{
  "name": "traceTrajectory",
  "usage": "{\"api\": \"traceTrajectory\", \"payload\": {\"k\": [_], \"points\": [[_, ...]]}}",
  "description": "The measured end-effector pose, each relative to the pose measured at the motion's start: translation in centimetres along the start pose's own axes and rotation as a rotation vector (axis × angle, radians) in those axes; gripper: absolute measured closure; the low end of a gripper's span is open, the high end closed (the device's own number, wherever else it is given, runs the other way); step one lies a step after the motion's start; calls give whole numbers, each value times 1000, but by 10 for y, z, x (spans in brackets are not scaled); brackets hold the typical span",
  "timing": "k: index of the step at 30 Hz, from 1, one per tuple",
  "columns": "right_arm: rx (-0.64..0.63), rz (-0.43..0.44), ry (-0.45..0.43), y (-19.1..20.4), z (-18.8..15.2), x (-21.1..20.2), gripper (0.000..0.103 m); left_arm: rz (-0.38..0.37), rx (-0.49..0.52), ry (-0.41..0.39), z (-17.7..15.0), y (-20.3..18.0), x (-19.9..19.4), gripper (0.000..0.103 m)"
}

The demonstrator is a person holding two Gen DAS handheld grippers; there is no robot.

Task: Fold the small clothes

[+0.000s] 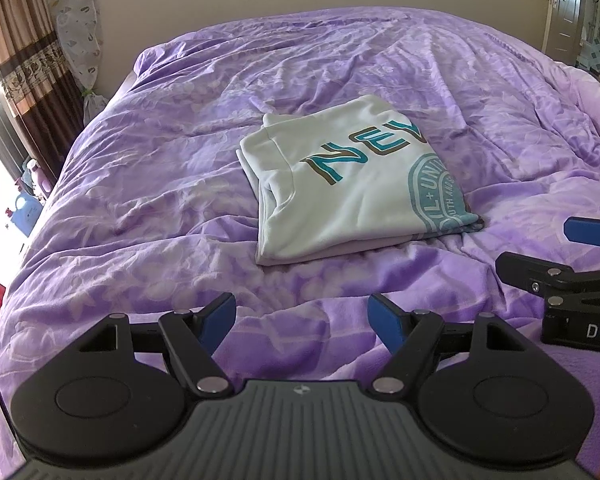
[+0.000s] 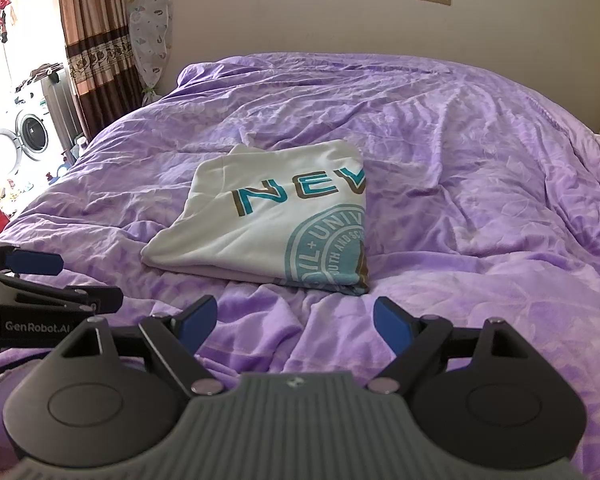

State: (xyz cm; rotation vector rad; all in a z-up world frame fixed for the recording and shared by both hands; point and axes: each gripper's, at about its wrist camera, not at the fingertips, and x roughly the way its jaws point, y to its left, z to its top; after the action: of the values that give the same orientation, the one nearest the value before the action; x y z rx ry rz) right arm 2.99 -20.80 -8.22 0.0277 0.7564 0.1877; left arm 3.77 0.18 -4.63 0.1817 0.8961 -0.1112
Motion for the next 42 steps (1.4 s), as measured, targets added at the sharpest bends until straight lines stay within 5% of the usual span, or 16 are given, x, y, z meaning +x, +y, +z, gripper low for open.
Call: {"api": "traceTrajectory", "payload": {"k": [42], "points": [[0, 14, 12, 2, -4, 3, 22, 9, -1, 16, -2, 2, 2, 15]]}}
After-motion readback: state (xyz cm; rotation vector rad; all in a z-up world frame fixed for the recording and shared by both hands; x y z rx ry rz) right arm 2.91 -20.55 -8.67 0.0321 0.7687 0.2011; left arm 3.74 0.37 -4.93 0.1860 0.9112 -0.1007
